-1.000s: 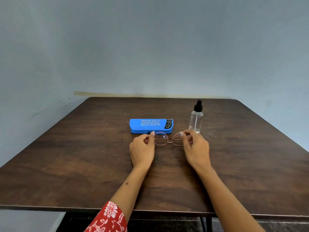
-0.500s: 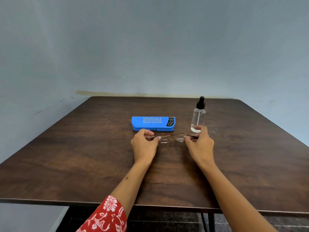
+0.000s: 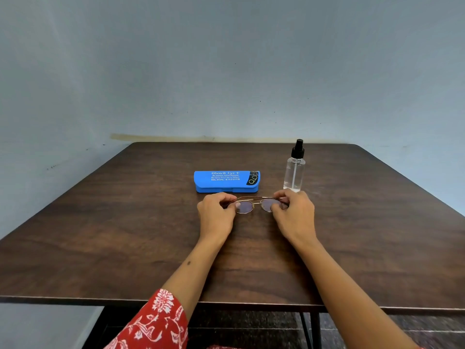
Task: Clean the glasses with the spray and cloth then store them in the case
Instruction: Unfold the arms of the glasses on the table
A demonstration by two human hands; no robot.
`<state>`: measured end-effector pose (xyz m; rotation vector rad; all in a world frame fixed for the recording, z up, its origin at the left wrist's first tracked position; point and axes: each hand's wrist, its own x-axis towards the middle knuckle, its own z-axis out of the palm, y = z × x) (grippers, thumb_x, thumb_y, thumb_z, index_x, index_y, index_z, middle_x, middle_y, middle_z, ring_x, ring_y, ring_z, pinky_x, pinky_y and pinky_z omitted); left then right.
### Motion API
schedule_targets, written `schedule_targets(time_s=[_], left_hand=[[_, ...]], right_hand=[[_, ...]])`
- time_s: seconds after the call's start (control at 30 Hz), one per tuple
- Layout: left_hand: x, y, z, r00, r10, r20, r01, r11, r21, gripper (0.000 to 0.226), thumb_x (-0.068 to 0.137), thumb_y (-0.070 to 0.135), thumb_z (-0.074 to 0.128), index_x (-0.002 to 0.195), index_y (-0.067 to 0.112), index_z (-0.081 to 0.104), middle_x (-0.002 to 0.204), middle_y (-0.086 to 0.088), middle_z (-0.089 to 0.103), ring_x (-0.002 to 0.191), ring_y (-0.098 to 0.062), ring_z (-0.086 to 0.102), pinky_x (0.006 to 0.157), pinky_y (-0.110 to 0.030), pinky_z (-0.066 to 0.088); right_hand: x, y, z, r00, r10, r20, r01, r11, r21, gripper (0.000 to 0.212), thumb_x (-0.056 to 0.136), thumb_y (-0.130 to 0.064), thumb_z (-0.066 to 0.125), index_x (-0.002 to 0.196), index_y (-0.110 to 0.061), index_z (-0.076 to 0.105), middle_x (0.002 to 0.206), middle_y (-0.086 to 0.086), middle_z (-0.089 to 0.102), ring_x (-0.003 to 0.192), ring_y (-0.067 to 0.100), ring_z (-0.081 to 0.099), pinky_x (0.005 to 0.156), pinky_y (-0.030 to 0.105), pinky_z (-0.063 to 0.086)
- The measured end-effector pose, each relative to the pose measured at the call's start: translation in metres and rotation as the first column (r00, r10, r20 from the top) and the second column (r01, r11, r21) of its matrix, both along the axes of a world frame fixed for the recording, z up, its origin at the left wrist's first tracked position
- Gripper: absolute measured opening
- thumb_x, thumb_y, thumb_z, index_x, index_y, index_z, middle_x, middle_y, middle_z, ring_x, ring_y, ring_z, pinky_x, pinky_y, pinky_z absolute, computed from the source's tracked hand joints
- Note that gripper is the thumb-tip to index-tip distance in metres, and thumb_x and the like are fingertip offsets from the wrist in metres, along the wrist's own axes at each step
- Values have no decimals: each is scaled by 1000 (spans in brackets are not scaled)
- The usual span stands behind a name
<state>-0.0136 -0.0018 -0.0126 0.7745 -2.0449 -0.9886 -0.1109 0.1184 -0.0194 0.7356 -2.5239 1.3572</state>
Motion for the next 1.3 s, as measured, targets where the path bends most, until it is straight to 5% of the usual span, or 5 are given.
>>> schedule_targets(time_s=[0.17, 0.4, 0.73, 0.93, 1.3], left_hand=[[0, 1, 0, 1000, -26, 0, 26, 998, -50, 12, 81, 10, 69, 92, 13, 73, 91, 1, 71, 87, -5, 59, 75, -10, 38], [0, 2, 1, 999, -54, 0, 54, 994, -96, 14, 80, 7, 69, 92, 13, 73, 90, 2, 71, 85, -4, 58, 67, 2, 38], [-1, 4, 2, 998, -59, 1, 59, 994, -94, 12, 79, 12, 72, 91, 11, 74, 87, 1, 71, 80, -3, 59, 66, -1, 38], [-2, 3, -1, 998, -62, 4, 62, 993, -96, 9, 79, 13, 72, 87, 13, 74, 84, 1, 71, 85, -10, 61, 80, -20, 45], [-5, 1, -5, 998, -57, 30, 61, 987, -150, 13, 80, 18, 72, 90, 12, 73, 88, -1, 71, 81, -7, 60, 70, -8, 38]], right_hand=[[6, 1, 2, 986, -2, -166, 22, 993, 117, 23, 80, -24, 65, 102, -20, 67, 107, 1, 47, 104, 17, 46, 82, 29, 40], [7, -2, 0, 947, 150, -286, -78, 965, 250, 21, 92, -33, 53, 108, -29, 66, 103, -7, 51, 104, 11, 41, 81, 26, 18], [5, 0, 4, 975, 30, -220, -32, 999, -4, 11, 89, -23, 61, 93, -22, 71, 83, -2, 51, 86, 19, 47, 73, 27, 31], [3, 0, 1, 985, -24, -172, 2, 992, -128, 11, 92, -23, 56, 94, -21, 67, 86, -1, 56, 84, 17, 56, 67, 29, 41], [-7, 3, 0, 981, -193, -24, 172, 916, -362, 12, 94, -23, 50, 91, -19, 61, 85, 0, 65, 77, 22, 60, 71, 33, 46]])
